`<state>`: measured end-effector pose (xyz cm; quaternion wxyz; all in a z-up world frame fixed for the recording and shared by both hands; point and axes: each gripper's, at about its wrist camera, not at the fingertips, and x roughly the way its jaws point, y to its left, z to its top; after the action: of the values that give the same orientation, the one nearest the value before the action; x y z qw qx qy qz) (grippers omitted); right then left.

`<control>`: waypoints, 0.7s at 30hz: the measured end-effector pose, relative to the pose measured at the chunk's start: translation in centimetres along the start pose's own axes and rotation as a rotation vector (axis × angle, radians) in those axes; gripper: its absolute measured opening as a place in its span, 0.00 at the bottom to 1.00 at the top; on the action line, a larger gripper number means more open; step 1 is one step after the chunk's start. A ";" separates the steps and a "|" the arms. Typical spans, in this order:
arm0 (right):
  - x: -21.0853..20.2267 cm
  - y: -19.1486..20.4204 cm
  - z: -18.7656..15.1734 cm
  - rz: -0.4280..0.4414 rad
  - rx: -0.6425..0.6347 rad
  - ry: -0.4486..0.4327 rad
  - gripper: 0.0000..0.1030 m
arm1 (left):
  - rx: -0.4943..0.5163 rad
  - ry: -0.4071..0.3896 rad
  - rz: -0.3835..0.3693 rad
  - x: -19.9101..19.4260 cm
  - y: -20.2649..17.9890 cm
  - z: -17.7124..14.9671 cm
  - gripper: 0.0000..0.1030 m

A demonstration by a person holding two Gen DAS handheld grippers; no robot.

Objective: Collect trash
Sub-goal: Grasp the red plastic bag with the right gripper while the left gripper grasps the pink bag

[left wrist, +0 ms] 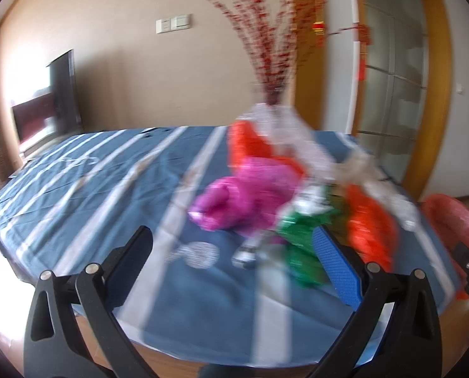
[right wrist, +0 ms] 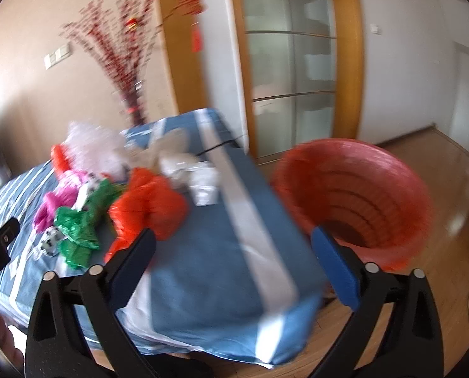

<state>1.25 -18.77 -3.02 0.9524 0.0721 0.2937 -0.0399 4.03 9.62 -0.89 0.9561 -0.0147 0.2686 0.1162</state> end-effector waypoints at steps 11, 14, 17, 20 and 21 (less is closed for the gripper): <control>5.1 7.4 0.7 0.125 -0.130 0.091 0.63 | -0.088 0.076 -0.018 3.1 5.8 0.5 0.96; 5.7 8.2 0.7 0.144 -0.139 0.108 0.63 | -0.057 0.064 -0.023 3.6 5.6 0.8 0.96; 7.0 9.2 0.7 0.150 -0.149 0.135 0.61 | -0.033 0.060 -0.036 4.7 5.3 1.6 0.96; 8.6 9.6 0.1 0.135 -0.186 0.195 0.44 | -0.033 0.070 -0.061 5.8 5.1 2.5 0.96; 8.9 9.6 -0.2 0.139 -0.189 0.207 0.39 | -0.034 0.076 -0.070 6.2 5.1 2.8 0.96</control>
<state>9.61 -9.55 -7.07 0.9200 0.0060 0.3870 0.0614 9.40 16.13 -1.52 0.9483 -0.0449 0.3021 0.0866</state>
